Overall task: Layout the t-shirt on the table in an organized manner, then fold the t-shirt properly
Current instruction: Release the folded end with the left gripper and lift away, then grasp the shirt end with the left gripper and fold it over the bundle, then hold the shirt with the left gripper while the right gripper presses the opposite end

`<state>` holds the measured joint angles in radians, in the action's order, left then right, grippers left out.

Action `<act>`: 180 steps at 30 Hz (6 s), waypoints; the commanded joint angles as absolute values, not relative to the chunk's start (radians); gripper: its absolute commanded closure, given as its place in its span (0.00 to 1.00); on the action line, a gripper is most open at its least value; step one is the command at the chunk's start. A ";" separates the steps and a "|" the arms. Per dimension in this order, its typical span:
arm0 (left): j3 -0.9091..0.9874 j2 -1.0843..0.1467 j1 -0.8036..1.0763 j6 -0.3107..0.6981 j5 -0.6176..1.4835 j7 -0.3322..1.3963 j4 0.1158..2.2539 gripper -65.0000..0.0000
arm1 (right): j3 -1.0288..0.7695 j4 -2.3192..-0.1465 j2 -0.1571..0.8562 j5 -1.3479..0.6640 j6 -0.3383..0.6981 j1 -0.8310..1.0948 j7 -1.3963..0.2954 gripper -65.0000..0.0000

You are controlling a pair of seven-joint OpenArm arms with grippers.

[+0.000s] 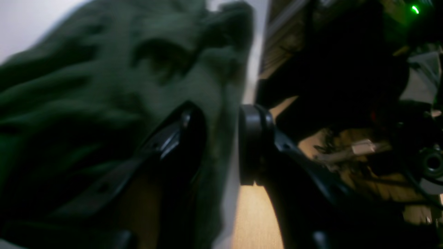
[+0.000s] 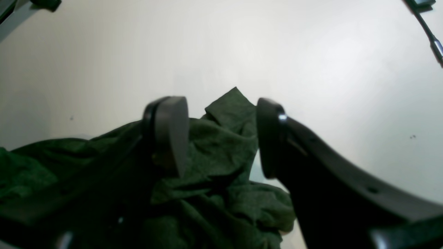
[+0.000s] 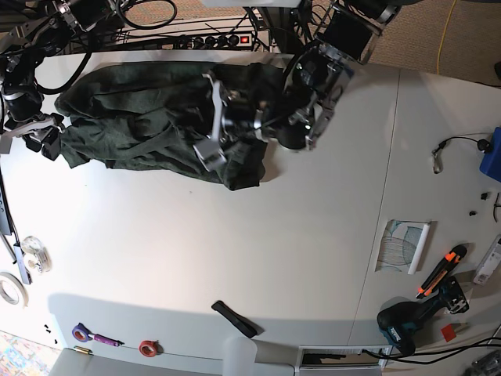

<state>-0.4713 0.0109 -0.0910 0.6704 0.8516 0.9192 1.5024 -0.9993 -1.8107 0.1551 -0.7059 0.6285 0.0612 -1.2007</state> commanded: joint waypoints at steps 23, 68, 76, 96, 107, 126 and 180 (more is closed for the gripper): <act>-0.090 -0.240 -0.052 0.646 0.751 0.995 1.738 1.00 | -1.002 -1.826 0.171 -0.722 0.631 0.056 -1.178 0.52; -0.354 -0.189 -0.273 0.649 0.659 1.143 1.650 1.00 | -1.001 -1.825 0.125 -0.723 0.631 0.056 -1.182 0.52; -0.358 -0.174 -0.198 0.649 0.535 1.009 1.649 1.00 | -1.000 -1.825 0.125 -0.726 0.631 0.062 -1.205 0.52; -0.358 -0.052 -0.214 0.646 0.492 0.909 1.495 1.00 | -1.000 -1.825 0.125 -0.741 0.631 0.103 -1.204 0.52; -0.358 -0.039 -0.239 0.645 0.458 0.881 1.472 1.00 | -1.001 -1.825 0.125 -0.741 0.631 0.103 -1.205 0.52; -0.587 0.006 -0.266 0.566 0.368 0.817 1.404 1.00 | -1.000 -1.825 0.125 -0.744 0.632 0.102 -1.205 0.52; -0.214 0.002 -0.476 0.672 0.955 1.189 1.293 1.00 | -0.537 -1.826 0.126 -1.443 0.698 0.158 -1.396 1.00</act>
